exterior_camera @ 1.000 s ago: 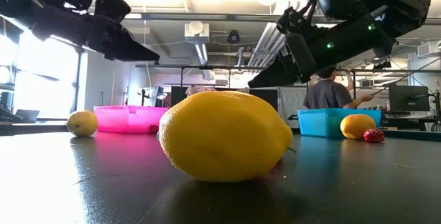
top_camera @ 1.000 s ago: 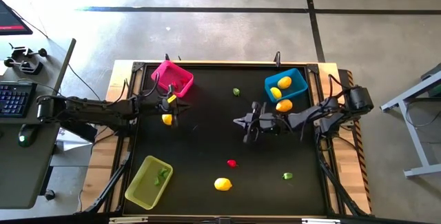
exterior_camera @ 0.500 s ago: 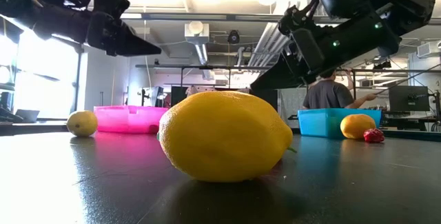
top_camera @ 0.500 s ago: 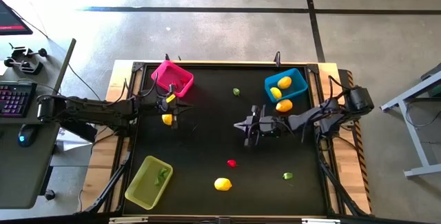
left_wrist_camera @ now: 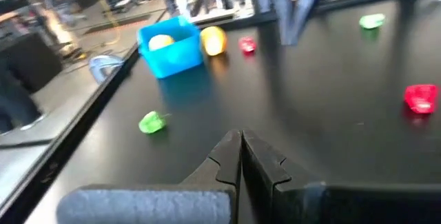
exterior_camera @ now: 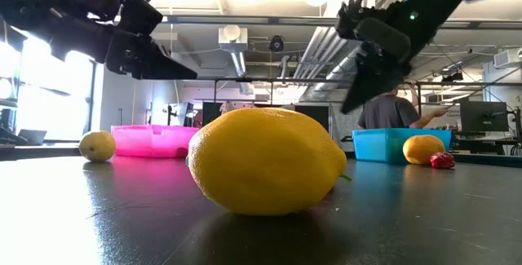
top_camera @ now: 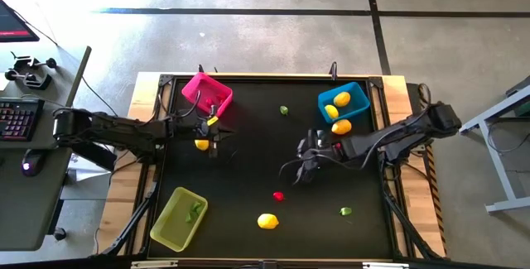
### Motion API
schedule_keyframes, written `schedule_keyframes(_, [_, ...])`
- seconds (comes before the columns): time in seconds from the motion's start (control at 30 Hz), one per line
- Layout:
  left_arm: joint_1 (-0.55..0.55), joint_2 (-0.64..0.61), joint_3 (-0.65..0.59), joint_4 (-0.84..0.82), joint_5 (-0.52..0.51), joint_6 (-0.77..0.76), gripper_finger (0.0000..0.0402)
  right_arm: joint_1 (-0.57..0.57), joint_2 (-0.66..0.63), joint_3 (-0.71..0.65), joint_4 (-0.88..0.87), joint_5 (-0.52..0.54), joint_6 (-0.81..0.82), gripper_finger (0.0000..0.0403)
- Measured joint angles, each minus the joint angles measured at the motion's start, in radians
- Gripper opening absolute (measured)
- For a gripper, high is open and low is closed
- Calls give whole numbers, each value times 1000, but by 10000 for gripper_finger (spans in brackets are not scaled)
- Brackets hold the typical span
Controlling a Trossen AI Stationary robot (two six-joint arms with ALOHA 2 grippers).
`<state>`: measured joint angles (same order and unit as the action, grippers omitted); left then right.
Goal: Sort produce into baskets
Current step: Put the yellow lemon into the blue bin
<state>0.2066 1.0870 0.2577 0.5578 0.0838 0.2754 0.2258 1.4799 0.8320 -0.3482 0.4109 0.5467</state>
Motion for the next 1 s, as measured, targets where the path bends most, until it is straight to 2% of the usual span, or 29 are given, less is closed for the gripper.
schedule_keyframes(0.17, [0, 53, 0, 66, 37, 25, 0, -8, 1, 107, -401, 25, 279, 73])
schedule_keyframes(0.3, [0, 73, 0, 76, 37, 26, 0, -22, 1, 163, -635, 92, 328, 135])
schedule_keyframes(0.4, [0, 83, 0, 75, 37, 27, 0, -40, 1, 166, -741, 113, 191, 177])
schedule_keyframes(0.53, [0, 82, 0, 72, 37, 50, 0, -98, 2, 115, -757, 99, -67, 220])
schedule_keyframes(0.63, [0, 82, 0, 71, 37, 69, 0, -157, 2, 77, -736, 85, -187, 240])
schedule_keyframes(1.0, [0, 82, 0, 55, 37, 69, 0, -291, 7, 11, -717, 160, -525, 252])
